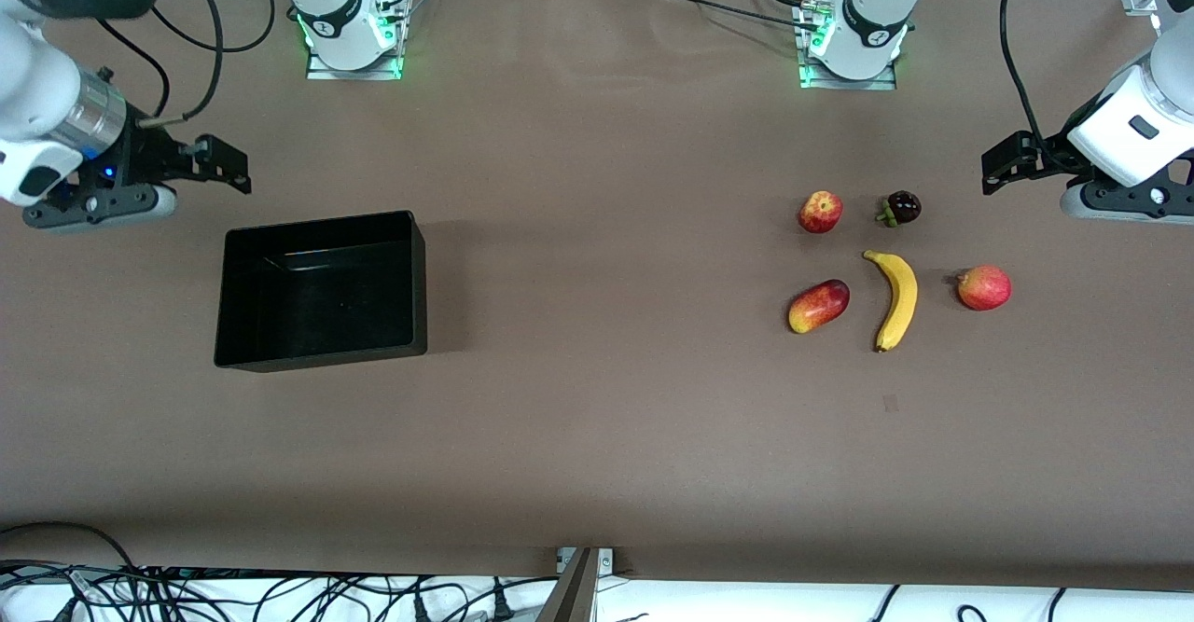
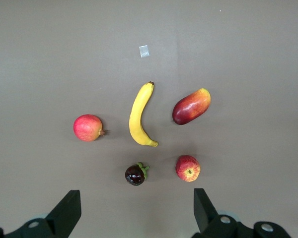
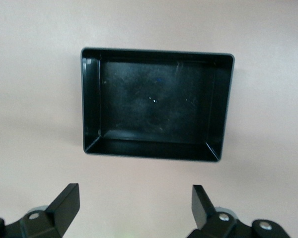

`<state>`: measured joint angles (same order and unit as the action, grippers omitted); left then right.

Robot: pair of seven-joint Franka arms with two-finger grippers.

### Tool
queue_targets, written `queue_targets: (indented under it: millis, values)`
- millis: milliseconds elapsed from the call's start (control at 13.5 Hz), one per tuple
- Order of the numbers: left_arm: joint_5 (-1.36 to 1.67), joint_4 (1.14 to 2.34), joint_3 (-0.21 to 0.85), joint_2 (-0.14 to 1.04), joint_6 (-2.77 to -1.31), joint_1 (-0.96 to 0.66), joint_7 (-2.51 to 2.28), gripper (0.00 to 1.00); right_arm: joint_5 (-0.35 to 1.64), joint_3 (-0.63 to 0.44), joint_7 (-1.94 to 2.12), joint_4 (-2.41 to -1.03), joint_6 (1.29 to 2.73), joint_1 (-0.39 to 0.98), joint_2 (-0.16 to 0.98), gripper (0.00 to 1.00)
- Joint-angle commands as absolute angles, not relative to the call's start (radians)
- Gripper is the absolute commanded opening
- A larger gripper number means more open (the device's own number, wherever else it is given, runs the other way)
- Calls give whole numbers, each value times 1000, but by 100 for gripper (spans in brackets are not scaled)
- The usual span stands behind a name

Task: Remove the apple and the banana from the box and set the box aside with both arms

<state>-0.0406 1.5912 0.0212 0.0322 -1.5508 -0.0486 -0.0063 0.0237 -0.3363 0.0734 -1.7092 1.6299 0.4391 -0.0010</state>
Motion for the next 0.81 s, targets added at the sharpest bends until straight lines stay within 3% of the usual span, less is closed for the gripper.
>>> queue_targets:
  millis: [0, 74, 222, 741]
  values:
    - [-40, 1580, 25, 31, -1531, -49, -17, 100, -2, -125, 72, -1729, 1602, 217, -58, 100]
    - [-40, 1578, 25, 31, -1529, -49, -17, 100, -2, -38, 92, -1729, 1591, 119, -64, 100]
    - [-40, 1578, 25, 31, -1528, -49, -18, 100, -2, 35, 132, -1721, 1575, 14, -63, 100]
    - [-41, 1578, 26, 32, -1528, -49, -15, 100, -2, 37, 129, -1643, 1572, 11, -51, 100]
